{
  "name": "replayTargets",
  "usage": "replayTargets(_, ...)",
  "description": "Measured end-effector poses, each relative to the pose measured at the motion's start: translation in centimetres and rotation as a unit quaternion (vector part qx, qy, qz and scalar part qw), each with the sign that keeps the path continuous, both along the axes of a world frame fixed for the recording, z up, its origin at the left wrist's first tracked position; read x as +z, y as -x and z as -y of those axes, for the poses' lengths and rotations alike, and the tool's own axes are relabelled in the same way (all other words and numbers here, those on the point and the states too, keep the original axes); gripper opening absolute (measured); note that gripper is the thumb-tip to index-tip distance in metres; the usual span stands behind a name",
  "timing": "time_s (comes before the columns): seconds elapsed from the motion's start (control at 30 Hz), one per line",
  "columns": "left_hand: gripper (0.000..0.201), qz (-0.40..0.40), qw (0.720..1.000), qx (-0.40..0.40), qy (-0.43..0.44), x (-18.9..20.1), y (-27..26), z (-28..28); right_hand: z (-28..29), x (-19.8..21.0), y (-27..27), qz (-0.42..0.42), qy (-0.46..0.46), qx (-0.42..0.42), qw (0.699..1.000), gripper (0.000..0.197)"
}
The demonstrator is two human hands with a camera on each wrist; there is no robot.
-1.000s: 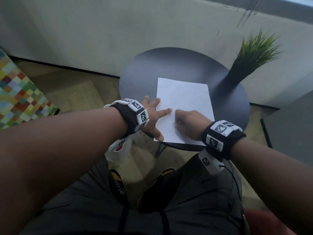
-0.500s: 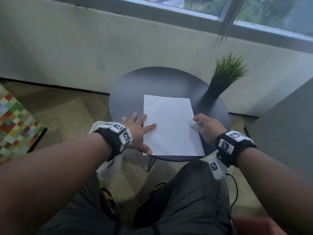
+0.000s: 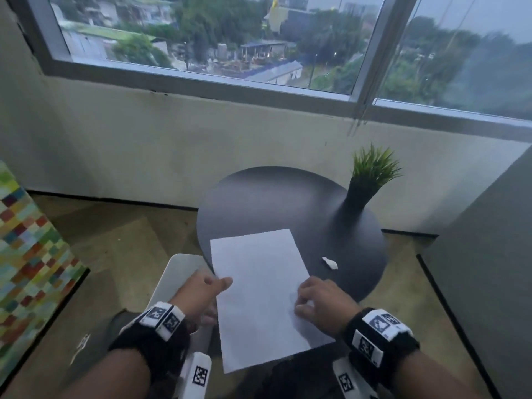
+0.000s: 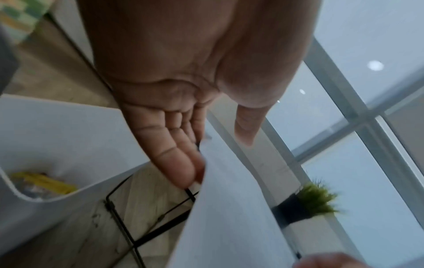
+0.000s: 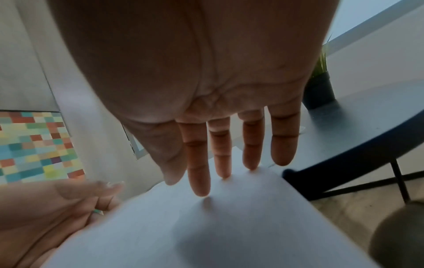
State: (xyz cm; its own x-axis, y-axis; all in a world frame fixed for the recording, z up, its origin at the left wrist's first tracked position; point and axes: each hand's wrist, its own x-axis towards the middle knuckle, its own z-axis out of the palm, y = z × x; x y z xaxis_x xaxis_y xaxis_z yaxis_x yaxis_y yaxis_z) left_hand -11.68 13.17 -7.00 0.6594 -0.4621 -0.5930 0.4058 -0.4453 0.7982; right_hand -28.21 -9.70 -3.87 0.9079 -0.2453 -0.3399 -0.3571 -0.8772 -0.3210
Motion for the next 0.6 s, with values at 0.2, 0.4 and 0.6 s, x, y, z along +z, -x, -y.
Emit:
replayTargets(0.2, 0.012, 0.08, 0.995, -0.037, 0.035, 2.2, -0.7, 0.5, -0.2, 1.2, -0.5, 0.101, -0.107, -0.101, 0.984, 0.01)
replayTargets(0.4, 0.007, 0.289, 0.95, -0.079, 0.087, 8.7, -2.7, 3.2, 3.6, 5.2, -2.8, 0.277, -0.268, -0.325, 0.863, 0.05)
replayTargets(0.6, 0.009, 0.32, 0.923, -0.032, 0.211, 14.7, -4.1, 4.5, 5.3, 11.5, -4.6, 0.331, -0.331, -0.288, 0.836, 0.02)
